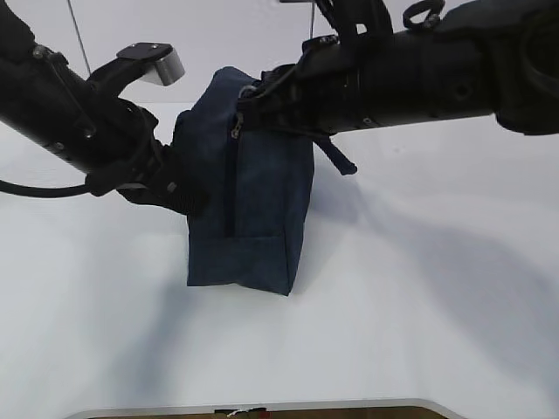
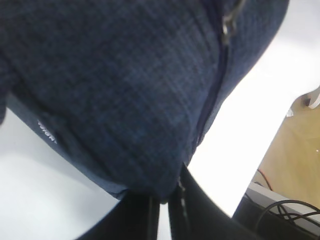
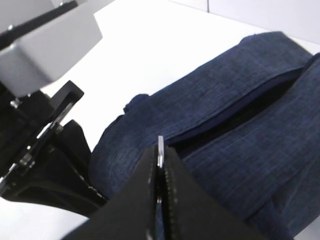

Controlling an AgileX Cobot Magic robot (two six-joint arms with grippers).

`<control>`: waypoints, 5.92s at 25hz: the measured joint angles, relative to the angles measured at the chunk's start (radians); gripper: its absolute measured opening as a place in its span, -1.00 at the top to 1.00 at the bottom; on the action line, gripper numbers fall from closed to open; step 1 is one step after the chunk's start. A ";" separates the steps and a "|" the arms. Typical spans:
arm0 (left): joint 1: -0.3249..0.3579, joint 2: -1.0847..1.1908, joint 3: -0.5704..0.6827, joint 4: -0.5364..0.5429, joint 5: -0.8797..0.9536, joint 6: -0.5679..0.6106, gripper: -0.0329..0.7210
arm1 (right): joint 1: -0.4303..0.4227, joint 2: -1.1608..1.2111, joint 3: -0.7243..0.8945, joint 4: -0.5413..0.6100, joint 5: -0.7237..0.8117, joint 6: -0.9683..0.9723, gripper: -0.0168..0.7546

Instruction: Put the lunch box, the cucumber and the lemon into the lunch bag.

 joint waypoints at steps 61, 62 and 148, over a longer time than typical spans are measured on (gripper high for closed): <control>0.000 0.000 0.000 0.172 0.135 0.047 0.94 | -0.056 0.290 -0.277 0.031 0.395 -0.025 0.94; 0.000 0.000 0.000 0.172 0.135 0.047 0.94 | -0.058 0.292 -0.282 0.031 0.387 -0.025 0.94; 0.101 0.250 -0.542 0.128 0.394 -0.049 0.96 | -0.088 0.333 -0.331 0.018 0.284 0.058 0.94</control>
